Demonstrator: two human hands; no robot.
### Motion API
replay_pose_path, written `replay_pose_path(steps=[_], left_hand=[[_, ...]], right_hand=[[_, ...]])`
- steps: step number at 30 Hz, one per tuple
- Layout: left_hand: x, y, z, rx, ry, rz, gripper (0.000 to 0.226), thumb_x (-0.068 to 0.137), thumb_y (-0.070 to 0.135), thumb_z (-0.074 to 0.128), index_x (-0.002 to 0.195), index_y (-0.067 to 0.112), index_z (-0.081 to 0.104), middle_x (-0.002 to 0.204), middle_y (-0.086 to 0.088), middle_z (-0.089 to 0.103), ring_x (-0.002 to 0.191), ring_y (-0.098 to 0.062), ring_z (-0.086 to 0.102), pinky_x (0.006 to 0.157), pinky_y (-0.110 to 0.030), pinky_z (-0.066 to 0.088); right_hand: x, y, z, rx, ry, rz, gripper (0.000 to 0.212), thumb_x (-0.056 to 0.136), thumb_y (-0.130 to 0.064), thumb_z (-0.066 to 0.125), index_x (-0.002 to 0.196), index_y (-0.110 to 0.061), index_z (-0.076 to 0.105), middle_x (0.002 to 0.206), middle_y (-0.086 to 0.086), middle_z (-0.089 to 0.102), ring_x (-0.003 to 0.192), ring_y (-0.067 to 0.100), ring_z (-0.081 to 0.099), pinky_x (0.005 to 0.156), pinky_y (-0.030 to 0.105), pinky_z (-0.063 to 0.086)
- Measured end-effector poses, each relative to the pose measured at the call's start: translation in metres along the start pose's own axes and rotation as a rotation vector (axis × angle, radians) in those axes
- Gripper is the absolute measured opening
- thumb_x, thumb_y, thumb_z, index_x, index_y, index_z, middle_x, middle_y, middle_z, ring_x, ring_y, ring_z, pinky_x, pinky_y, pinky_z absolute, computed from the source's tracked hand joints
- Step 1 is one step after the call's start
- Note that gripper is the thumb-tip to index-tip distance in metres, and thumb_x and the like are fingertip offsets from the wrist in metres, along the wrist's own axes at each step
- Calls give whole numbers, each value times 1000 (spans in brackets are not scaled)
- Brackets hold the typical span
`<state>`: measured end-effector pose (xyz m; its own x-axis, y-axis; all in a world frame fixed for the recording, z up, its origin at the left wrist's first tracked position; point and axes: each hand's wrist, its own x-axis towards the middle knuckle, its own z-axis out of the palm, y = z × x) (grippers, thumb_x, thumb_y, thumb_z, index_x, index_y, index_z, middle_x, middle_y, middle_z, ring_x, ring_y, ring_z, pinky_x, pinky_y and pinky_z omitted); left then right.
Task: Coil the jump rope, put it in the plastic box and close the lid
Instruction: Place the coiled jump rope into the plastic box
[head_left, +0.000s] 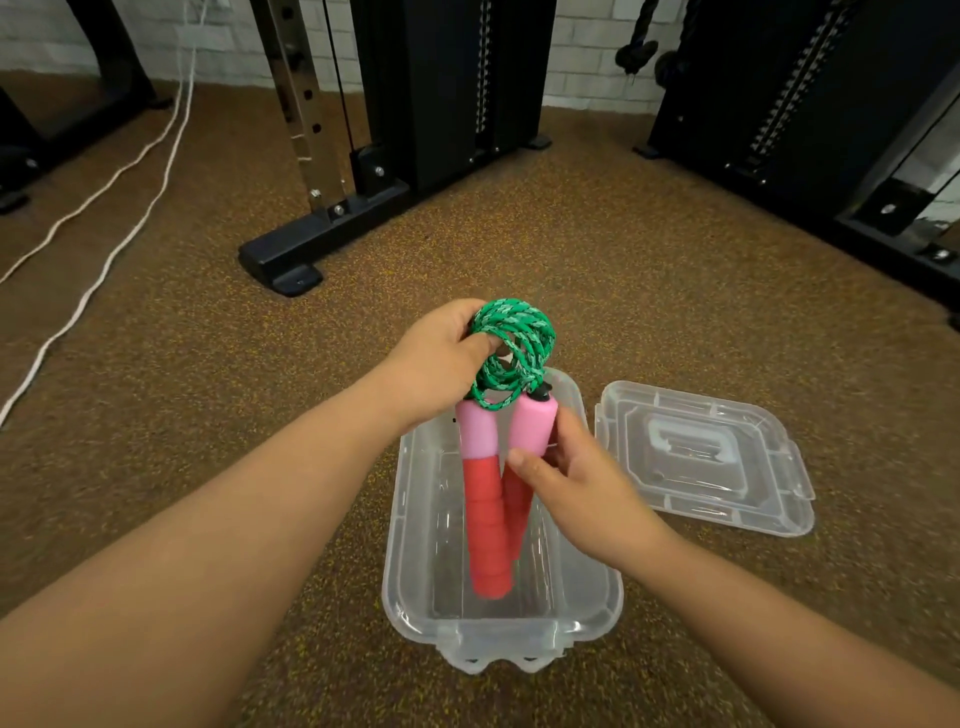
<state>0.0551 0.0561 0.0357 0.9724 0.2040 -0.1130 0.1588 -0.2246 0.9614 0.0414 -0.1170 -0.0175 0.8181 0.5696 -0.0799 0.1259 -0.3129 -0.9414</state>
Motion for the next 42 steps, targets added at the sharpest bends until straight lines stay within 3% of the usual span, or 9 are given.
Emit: replay_pose_path(steps=[4,9,14,17,20,26,32,37,42], left_hand=[[8,-30,1,124,-55,-121,20,93,7,47,105,17,59,108,-16,68,101,-31,66,90,-50,53],[19,-54,13,367,-135,-217,26,93,13,49,116,11,59,110,-16,67,100,-31,64,88,-43,53],[31,-71,27,502,-201,-372,27,94,12,49,117,0,58,112,-18,64,102,-31,61,87,-39,52],[38,-83,33,609,-240,-436,27,92,11,50,113,-2,61,109,-18,66,90,-26,59,76,-35,49],[46,-93,38,676,-245,-477,26,91,7,50,111,-3,63,111,-19,68,99,-30,65,81,-38,52],[49,-99,51,798,-300,-510,16,88,3,50,98,-1,62,94,-14,62,79,-26,55,67,-31,44],[46,-114,63,876,-268,-538,26,90,5,53,112,-1,63,113,-16,66,97,-27,63,81,-30,49],[39,-110,67,964,-116,-492,27,89,6,58,114,-2,61,121,-18,64,111,-31,61,88,-34,49],[34,-103,65,1031,-71,-493,29,88,-1,52,116,-1,62,123,-19,63,113,-32,60,89,-36,49]], right_hand=[[2,11,2,-172,-93,117,20,93,-27,52,112,-24,45,73,-5,49,59,3,46,58,26,43],[2,15,9,-364,-162,217,53,93,-20,51,138,-23,23,76,-3,52,56,5,50,44,17,36],[18,17,20,-567,-203,327,82,94,-18,49,148,-11,-12,107,11,62,83,24,60,66,30,42],[29,29,29,-672,-206,421,88,93,-16,53,147,-9,-17,129,18,56,111,33,59,84,37,45],[38,42,37,-738,-220,484,89,92,-10,53,146,-8,-18,134,19,51,118,34,55,94,41,43],[41,54,45,-900,-253,510,84,95,-9,46,145,-4,-21,160,15,5,127,37,48,99,45,41],[40,61,48,-1056,-378,482,94,85,4,51,144,-4,-22,155,16,-28,129,38,43,101,45,41],[39,63,47,-1093,-540,440,81,90,2,45,146,1,-14,156,18,-23,146,36,9,115,43,25],[35,50,40,-1054,-478,278,75,91,0,43,148,-1,-5,159,18,-9,146,32,11,114,44,27]])
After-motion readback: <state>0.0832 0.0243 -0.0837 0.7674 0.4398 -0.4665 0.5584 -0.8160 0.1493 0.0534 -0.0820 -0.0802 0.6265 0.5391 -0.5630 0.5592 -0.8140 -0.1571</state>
